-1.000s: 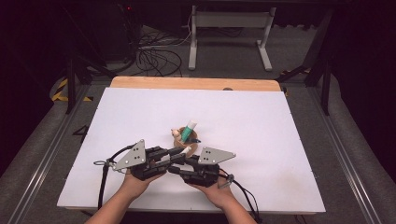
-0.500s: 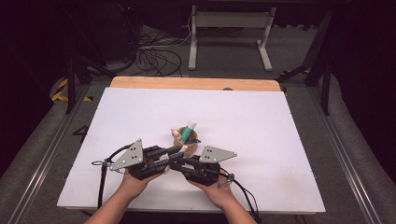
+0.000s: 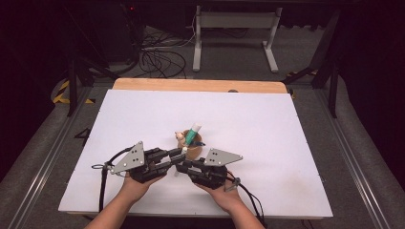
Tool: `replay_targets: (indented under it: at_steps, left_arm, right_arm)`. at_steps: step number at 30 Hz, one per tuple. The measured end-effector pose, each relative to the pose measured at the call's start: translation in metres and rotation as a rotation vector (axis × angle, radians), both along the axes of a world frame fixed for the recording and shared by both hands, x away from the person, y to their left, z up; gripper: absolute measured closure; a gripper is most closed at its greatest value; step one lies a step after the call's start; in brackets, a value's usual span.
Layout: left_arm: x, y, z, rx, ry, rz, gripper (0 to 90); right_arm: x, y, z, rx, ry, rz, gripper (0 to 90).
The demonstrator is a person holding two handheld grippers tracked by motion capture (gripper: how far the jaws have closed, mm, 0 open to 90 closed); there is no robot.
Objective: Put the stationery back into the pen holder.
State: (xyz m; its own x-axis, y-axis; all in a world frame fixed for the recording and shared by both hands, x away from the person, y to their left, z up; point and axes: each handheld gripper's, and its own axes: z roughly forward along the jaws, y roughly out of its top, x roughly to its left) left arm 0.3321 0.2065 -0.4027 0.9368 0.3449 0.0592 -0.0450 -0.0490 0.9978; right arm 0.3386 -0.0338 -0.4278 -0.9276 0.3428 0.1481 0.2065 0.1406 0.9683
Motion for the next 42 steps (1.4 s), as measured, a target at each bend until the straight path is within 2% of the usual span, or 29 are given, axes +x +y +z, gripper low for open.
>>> replay_targets:
  at_steps: [16, 24, 28, 31, 38, 42]
  left_arm:
    - [0.005, 0.007, 0.0, 0.011, 0.031, 0.025, 75.6]
    - [0.006, 0.008, -0.001, 0.019, 0.051, 0.018, 74.6]
    - [0.009, 0.009, -0.001, 0.027, 0.076, 0.02, 67.3]
    - [0.008, 0.009, -0.001, 0.03, 0.065, 0.019, 68.6]
    - [0.007, 0.012, 0.001, 0.032, 0.062, 0.028, 64.8]
    - [0.006, 0.014, 0.004, 0.051, 0.056, 0.047, 63.9]
  right_arm:
    - [0.002, -0.004, 0.005, -0.086, -0.031, -0.037, 78.1]
    - [0.001, -0.003, 0.005, -0.101, -0.04, -0.036, 78.7]
    - [0.001, -0.005, 0.006, -0.088, -0.042, -0.047, 78.9]
    - [0.001, -0.005, 0.006, -0.093, -0.043, -0.051, 78.9]
    - [0.002, -0.006, 0.006, -0.096, -0.05, -0.069, 78.9]
    - [0.001, -0.007, 0.008, -0.1, -0.066, -0.078, 78.9]
